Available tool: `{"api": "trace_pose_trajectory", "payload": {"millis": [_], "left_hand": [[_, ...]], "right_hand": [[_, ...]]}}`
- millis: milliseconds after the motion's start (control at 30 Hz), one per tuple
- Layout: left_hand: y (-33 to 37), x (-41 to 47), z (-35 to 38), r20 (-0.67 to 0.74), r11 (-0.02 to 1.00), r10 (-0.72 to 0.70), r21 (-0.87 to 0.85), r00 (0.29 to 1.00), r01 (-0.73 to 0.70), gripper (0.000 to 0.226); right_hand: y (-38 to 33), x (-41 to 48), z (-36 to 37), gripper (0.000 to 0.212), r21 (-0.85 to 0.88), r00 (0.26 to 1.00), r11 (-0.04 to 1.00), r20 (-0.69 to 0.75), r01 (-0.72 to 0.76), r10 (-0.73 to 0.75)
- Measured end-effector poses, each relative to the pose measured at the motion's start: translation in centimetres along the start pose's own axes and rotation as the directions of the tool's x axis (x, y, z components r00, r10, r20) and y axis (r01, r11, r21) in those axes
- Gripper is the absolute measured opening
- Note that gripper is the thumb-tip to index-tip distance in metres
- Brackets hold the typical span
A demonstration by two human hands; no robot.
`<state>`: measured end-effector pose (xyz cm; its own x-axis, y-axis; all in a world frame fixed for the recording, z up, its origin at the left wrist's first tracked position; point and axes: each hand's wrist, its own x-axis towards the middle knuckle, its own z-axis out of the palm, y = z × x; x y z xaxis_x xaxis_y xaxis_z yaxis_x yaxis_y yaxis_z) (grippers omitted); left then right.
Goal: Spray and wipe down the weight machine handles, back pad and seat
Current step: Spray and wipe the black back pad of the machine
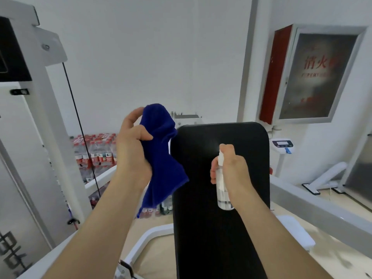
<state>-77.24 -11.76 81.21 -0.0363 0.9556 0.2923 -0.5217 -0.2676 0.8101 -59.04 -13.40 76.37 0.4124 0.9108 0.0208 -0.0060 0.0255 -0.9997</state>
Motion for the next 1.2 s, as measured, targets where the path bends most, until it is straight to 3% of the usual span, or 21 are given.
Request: {"api": "trace_pose_trajectory", "payload": {"millis": [67,100,133,167,200,233,267,433,500,600,700,800,967,1100,1200], "left_hand": [[-0.2,0.5,1.2,0.243,0.961,0.114,0.217,0.963,-0.168,0.060],[-0.8,1.2,1.5,0.382,0.829,0.174,0.440,0.908,-0.344,0.055],[-2.2,2.1,1.6,0.554,0.484,0.186,0.667,0.811,-0.566,0.051],[-4.3,2.9,1.4,0.650,0.044,0.130,0.751,0.749,-0.659,0.052],[-6.3,3.5,1.2,0.678,-0.274,0.089,0.721,0.730,-0.637,0.058],[-7.8,3.8,0.9,0.677,-0.428,0.059,0.682,0.734,-0.594,0.064],[-9.1,4.1,0.8,0.679,-0.475,0.076,0.668,0.730,-0.572,0.066],[-9.7,6.3,3.5,0.740,-0.518,0.185,0.632,0.647,-0.576,0.059],[-9.7,6.7,5.9,0.722,-0.506,0.153,0.644,0.675,-0.574,0.055],[-9.8,7.7,9.6,0.740,-0.435,0.104,0.635,0.665,-0.638,0.046],[-8.5,9.8,10.6,0.770,-0.372,-0.050,0.577,0.637,-0.727,0.056],[-6.3,11.6,7.8,0.717,-0.367,-0.117,0.612,0.687,-0.701,0.068],[-7.5,9.0,2.0,0.662,-0.241,0.174,0.747,0.729,-0.620,0.057],[-9.5,6.8,1.4,0.626,-0.388,0.285,0.768,0.726,-0.510,0.056],[-10.5,6.1,3.2,0.627,-0.434,0.280,0.758,0.727,-0.487,0.055]], "right_hand": [[0.0,0.0,-0.4,0.052,0.026,1.000,1.000,-0.027,-0.014,0.015],[0.0,0.0,-0.6,0.053,0.045,0.999,0.999,-0.033,-0.018,0.020],[0.1,0.0,-0.8,0.054,0.063,0.999,0.998,-0.028,-0.017,0.019],[0.1,-0.1,-0.8,0.056,0.078,1.000,0.997,-0.014,-0.017,0.018],[0.2,-0.1,-0.9,0.057,0.082,1.000,0.996,0.000,-0.019,0.019],[0.3,-0.1,-0.8,0.058,0.076,1.000,0.997,0.009,-0.024,0.023],[0.4,-0.1,-0.8,0.059,0.067,0.999,0.997,0.014,-0.031,0.030],[1.2,0.8,-1.3,0.060,0.087,0.997,0.994,-0.017,-0.067,0.069],[1.2,1.0,-1.8,0.060,0.112,0.996,0.991,-0.048,-0.076,0.082],[1.2,1.5,-2.9,0.059,0.136,0.991,0.988,-0.104,-0.067,0.082],[1.1,1.9,-4.4,0.060,0.136,0.984,0.988,-0.157,-0.066,0.088],[0.8,2.5,-4.9,0.059,0.163,0.983,0.986,-0.171,-0.044,0.072],[1.2,2.2,-3.3,0.057,0.155,0.993,0.988,-0.112,-0.028,0.046],[1.6,2.3,-3.3,0.057,0.133,0.993,0.990,-0.100,-0.051,0.065],[1.6,3.2,-5.0,0.058,0.131,0.977,0.991,-0.210,-0.013,0.040]]}}
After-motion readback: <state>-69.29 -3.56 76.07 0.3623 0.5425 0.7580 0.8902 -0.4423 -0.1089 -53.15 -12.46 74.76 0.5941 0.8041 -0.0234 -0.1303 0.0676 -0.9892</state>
